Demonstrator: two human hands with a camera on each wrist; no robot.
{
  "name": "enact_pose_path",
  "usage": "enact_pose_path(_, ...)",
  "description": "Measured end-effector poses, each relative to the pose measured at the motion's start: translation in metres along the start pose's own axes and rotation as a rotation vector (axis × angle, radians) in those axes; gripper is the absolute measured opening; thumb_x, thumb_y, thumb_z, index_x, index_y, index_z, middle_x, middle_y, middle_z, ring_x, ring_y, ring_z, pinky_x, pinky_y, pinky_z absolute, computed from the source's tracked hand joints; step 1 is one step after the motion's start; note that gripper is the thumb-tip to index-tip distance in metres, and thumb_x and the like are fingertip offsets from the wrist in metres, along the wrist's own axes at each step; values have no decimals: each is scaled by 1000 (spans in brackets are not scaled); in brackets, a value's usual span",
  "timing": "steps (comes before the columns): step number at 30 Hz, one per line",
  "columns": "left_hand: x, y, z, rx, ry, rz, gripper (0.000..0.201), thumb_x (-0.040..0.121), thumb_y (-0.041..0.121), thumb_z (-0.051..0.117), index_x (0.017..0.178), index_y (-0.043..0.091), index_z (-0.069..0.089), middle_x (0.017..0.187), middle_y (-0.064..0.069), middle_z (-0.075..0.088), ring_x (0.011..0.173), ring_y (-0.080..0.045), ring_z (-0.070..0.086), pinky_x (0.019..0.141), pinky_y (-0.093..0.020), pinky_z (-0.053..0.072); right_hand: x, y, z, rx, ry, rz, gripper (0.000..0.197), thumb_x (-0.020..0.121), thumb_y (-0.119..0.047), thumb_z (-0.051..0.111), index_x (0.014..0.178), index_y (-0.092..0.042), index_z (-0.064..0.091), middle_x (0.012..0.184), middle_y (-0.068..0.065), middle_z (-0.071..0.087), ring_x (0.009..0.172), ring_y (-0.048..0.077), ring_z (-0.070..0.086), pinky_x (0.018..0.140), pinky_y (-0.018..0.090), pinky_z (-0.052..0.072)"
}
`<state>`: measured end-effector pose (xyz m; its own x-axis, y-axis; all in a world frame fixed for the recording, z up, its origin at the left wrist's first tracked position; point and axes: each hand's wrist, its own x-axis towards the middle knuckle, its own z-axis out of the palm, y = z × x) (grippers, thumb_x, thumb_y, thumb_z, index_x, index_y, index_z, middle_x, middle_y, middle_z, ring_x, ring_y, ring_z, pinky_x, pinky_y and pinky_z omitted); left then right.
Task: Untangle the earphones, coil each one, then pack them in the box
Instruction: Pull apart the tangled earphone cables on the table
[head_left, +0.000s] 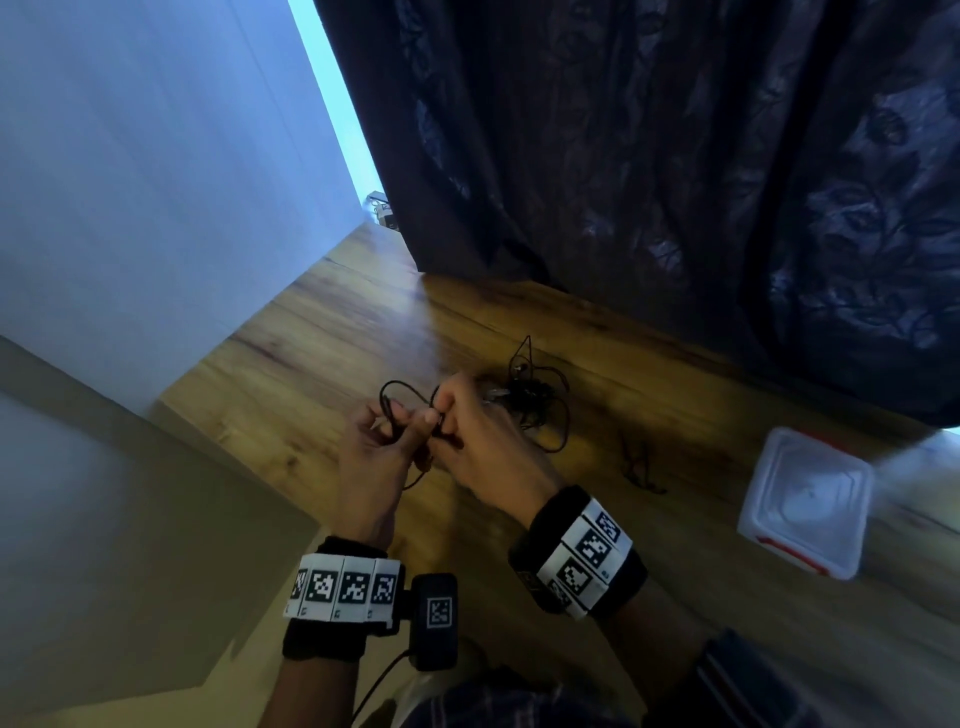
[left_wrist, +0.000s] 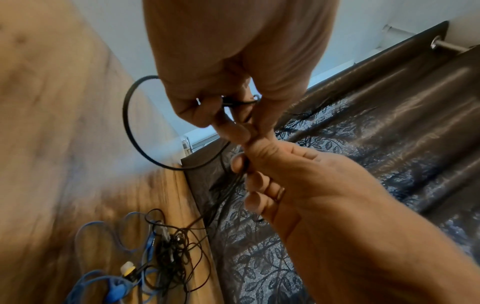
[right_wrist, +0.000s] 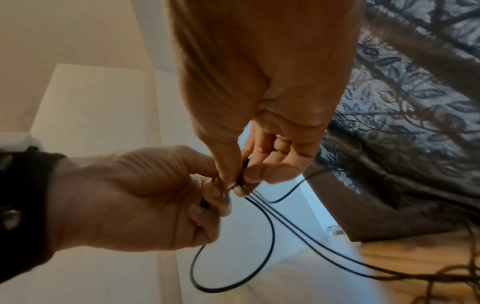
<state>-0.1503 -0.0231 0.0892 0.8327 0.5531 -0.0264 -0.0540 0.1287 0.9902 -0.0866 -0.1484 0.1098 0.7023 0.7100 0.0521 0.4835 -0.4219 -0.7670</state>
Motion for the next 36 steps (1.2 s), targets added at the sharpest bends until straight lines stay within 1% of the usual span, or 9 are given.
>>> enact_pose_path(3, 1, -3, -5, -33, 88, -17, 19, 88, 4, 68, 80, 16, 55, 79, -2, 69, 61, -6, 60, 51, -18, 46, -4, 19, 8, 38, 9, 45, 33, 97, -24, 63, 117, -20, 38, 97, -5, 58, 83, 14, 59, 67, 30, 50)
enact_pose_path(8, 11, 1, -33, -151, 217, -32, 21, 88, 16, 70, 79, 26, 54, 105, -14, 68, 56, -8, 39, 50, -21, 30, -2, 81, 9, -80, 54, 110, 2, 98, -20, 61, 100, -21, 61, 99, -4, 63, 90, 14, 59, 81, 44, 54)
enact_pose_path(16, 14, -2, -51, -204, 281, -28, 28, 94, 11, 63, 76, 25, 47, 104, -7, 74, 53, -6, 37, 47, -17, 34, 35, 146, -39, -120, 163, 398, 9, 97, -19, 63, 96, -27, 69, 105, 4, 69, 93, 15, 59, 87, 34, 53)
enact_pose_path(20, 13, -8, -49, -201, 299, -88, 29, 92, 12, 65, 75, 24, 45, 107, -7, 75, 52, -8, 38, 47, -17, 36, 47, 135, -56, -93, 174, 376, 10, 100, -19, 56, 102, -22, 65, 110, 10, 60, 96, 16, 47, 81, 30, 42)
enact_pose_path(23, 13, -12, -46, -178, 321, -120, 29, 91, 13, 67, 76, 24, 45, 108, -9, 75, 52, -9, 41, 48, -18, 36, 55, 123, -68, -21, 285, 300, 10, 100, -23, 56, 98, -31, 59, 103, 7, 65, 94, 18, 61, 80, 34, 54)
enact_pose_path(25, 13, -15, -44, -153, 323, -124, 25, 90, 15, 69, 78, 24, 48, 110, -9, 74, 53, -9, 42, 48, -19, 37, 56, 116, -74, -30, 239, 285, 15, 100, -19, 55, 94, -32, 54, 101, 8, 68, 90, 20, 68, 79, 40, 59)
enact_pose_path(30, 17, -18, -40, -126, 294, -121, 21, 90, 17, 68, 82, 21, 49, 109, -9, 74, 53, -8, 45, 49, -18, 38, 55, 97, -88, -80, 270, 221, 24, 96, 0, 50, 106, -20, 43, 102, 3, 67, 86, 17, 69, 75, 40, 61)
enact_pose_path(34, 17, -20, -36, -87, 282, -136, 22, 92, 15, 66, 81, 23, 49, 106, -10, 74, 58, -9, 48, 59, -23, 42, 53, 99, -91, 31, 261, 235, 15, 101, -6, 47, 103, -20, 43, 104, 5, 69, 90, 14, 71, 80, 39, 62)
enact_pose_path(36, 19, -23, -31, -83, 265, -157, 21, 96, 10, 59, 83, 22, 47, 92, -4, 74, 64, -10, 54, 63, -24, 44, 50, 103, -87, 61, 175, 266, 7, 101, -22, 51, 99, -25, 45, 107, 7, 69, 91, 15, 70, 84, 42, 60)
